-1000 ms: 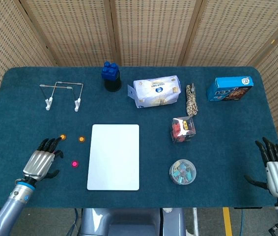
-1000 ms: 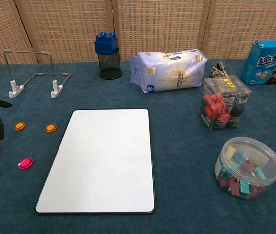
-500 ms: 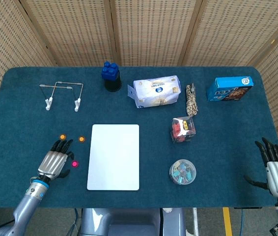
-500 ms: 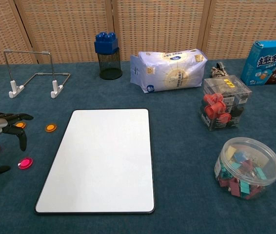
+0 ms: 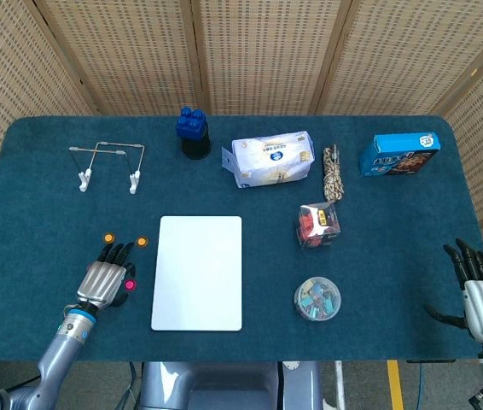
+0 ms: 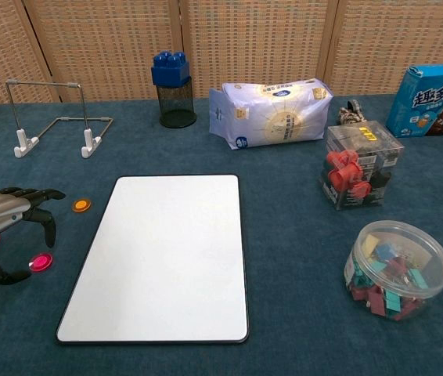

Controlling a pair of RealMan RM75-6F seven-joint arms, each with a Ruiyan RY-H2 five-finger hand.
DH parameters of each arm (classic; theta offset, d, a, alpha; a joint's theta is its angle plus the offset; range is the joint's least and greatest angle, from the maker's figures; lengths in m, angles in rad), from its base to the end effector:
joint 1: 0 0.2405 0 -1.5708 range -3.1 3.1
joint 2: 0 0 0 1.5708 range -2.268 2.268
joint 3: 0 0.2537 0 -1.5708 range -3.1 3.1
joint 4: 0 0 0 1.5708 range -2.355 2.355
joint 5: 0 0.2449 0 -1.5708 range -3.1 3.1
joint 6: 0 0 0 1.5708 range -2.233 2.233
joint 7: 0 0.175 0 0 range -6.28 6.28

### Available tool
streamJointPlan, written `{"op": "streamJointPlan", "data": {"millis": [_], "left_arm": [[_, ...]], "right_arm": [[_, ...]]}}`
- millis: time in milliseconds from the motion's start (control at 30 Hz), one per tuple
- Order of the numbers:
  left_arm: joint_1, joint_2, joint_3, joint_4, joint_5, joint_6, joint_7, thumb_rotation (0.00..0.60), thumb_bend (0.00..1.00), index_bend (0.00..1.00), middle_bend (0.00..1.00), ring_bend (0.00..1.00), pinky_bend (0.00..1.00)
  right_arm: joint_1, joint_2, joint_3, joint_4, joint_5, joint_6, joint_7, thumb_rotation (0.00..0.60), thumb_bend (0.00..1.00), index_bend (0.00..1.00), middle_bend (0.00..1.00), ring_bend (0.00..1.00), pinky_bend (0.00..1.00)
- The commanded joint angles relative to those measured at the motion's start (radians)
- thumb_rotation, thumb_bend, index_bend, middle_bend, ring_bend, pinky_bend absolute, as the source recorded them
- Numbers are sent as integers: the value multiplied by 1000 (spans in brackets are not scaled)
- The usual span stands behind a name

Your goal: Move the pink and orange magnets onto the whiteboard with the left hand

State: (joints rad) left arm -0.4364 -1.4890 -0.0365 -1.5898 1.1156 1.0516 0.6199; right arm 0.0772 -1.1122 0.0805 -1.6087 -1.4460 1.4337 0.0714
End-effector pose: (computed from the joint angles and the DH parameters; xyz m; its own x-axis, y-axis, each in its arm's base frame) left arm -0.2453 0.2783 -0.0605 0.6033 0.3715 0.7057 0.7968 -0.2429 -0.5533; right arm -0.3345 -0.2196 0.1294 0.3292 -0.0215 0.9440 -0.9426 0.0522 0.3298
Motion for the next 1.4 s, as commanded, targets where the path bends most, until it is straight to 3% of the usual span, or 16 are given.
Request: {"op": "streamJointPlan", "data": {"millis": [33, 300, 733, 1067, 1133, 1233, 1400], "left_arm": [[-4, -3, 4, 4, -12, -3, 4, 600, 307, 394, 0, 0, 0], [-15, -17, 10, 11, -29, 0, 13, 600, 311, 396, 0, 0, 0], [-22, -10, 10, -7, -56, 34, 34, 600, 365, 481, 0, 0, 0], [-50, 4, 22, -101, 63, 32, -15, 600, 351, 482, 0, 0, 0], [-67, -21, 22, -108, 55, 13, 9, 600, 302, 433, 0, 0, 0], [-81, -44, 16, -109, 30, 5, 36, 600, 197, 217, 0, 0, 0], [-83, -30, 12, -98, 22, 12, 24, 600, 175, 162, 0, 0, 0]], "right_arm": [[0, 1, 0, -1, 1, -1, 4, 600, 159, 0, 0, 0, 0], [0, 3, 0, -2, 2, -2, 13, 600, 162, 0, 0, 0, 0], [0, 3, 1, -3, 5, -2, 17, 600, 165, 0, 0, 0, 0], [1, 4, 0, -5, 7, -5, 18, 600, 160, 0, 0, 0, 0], [1, 5, 1, -5, 9, -7, 21, 600, 158, 0, 0, 0, 0], [1, 6, 1, -4, 10, -8, 22, 600, 163, 0, 0, 0, 0], [2, 7, 1, -5, 12, -11, 25, 600, 163, 0, 0, 0, 0]]}}
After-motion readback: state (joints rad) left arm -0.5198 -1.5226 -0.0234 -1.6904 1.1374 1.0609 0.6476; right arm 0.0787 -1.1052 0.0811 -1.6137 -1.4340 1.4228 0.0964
